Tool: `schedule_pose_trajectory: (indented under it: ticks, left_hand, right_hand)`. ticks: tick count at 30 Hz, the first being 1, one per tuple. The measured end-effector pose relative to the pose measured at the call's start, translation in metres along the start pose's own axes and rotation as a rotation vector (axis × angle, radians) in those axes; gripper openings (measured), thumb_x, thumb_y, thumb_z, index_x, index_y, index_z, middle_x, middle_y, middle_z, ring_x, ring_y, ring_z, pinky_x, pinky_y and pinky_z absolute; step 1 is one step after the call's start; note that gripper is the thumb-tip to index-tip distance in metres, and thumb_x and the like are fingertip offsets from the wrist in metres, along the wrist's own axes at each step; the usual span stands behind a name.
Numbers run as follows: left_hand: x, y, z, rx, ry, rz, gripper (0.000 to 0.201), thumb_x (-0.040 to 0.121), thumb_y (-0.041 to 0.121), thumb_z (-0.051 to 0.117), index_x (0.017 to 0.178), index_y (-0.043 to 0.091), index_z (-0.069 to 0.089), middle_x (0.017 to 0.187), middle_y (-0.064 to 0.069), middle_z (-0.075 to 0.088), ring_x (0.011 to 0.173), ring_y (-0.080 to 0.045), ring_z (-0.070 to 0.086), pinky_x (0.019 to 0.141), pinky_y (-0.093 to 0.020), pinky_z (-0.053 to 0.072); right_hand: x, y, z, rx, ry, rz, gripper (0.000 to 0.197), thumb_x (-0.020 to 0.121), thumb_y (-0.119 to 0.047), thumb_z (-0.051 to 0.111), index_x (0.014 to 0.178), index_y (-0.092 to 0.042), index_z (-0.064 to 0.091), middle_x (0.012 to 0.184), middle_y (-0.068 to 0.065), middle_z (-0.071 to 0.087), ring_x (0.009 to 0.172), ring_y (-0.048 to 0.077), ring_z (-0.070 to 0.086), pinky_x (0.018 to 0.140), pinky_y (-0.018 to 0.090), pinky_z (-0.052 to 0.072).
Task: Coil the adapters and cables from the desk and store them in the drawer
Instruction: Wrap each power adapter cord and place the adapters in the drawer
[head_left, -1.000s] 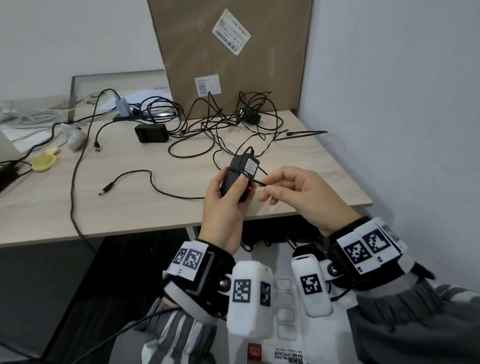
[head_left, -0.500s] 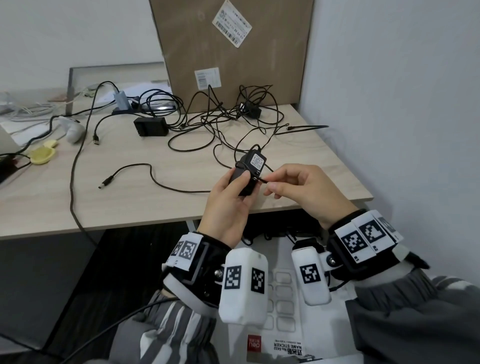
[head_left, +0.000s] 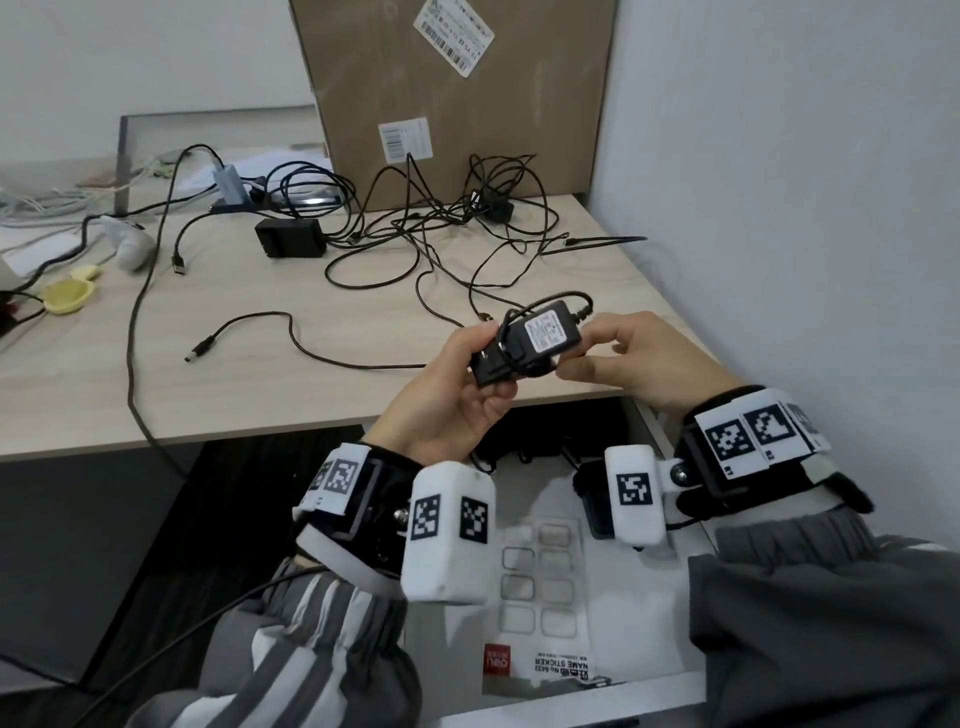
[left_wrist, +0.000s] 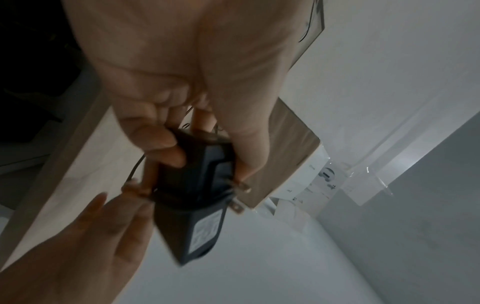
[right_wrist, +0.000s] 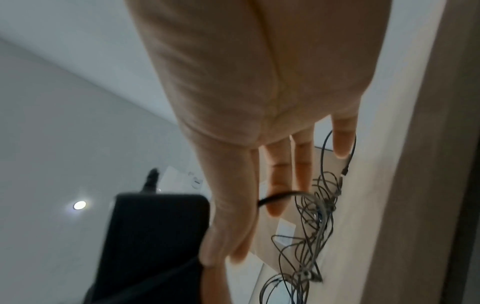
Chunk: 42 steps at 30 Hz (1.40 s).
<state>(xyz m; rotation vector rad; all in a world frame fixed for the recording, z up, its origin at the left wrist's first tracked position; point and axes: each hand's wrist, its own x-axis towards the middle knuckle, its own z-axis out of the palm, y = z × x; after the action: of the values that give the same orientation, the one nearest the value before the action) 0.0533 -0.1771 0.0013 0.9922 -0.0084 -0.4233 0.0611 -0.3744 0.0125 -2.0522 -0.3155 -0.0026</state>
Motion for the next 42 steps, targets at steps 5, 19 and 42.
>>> schedule_pose_trajectory:
  ticks: [5,19,42]
  left_hand:
    - [-0.001,0.013,-0.008,0.166,-0.045,-0.078,0.045,0.075,0.033,0.066,0.112,0.011,0.052,0.083,-0.003,0.043,0.044,-0.005,0.043,0.04,-0.011,0.036]
    - [-0.051,0.086,0.003,1.096,-0.159,-0.119,0.02,0.084,0.022,0.068,0.1,0.01,0.071,0.087,-0.005,0.064,0.073,-0.012,0.056,0.064,-0.021,0.045]
    - [-0.09,0.128,0.047,-0.094,0.231,0.446,0.021,0.094,0.023,0.059,0.091,0.003,0.062,0.083,-0.011,0.066,0.069,-0.014,0.062,0.049,-0.014,0.048]
  right_hand:
    - [0.003,0.005,-0.007,-0.157,-0.091,-0.036,0.014,0.077,-0.02,0.076,0.086,-0.012,0.068,0.103,-0.004,0.062,0.089,-0.009,0.052,0.076,-0.001,0.03]
    - [0.03,-0.073,-0.003,-0.294,-0.103,-0.084,0.016,0.067,-0.021,0.084,0.069,-0.014,0.069,0.064,-0.006,0.063,0.061,0.0,0.055,0.061,0.012,0.042]
    - [-0.019,-0.178,0.024,-0.076,0.069,-0.276,0.018,0.094,-0.015,0.055,0.092,-0.015,0.073,0.063,-0.003,0.054,0.065,0.01,0.048,0.071,0.023,0.04]
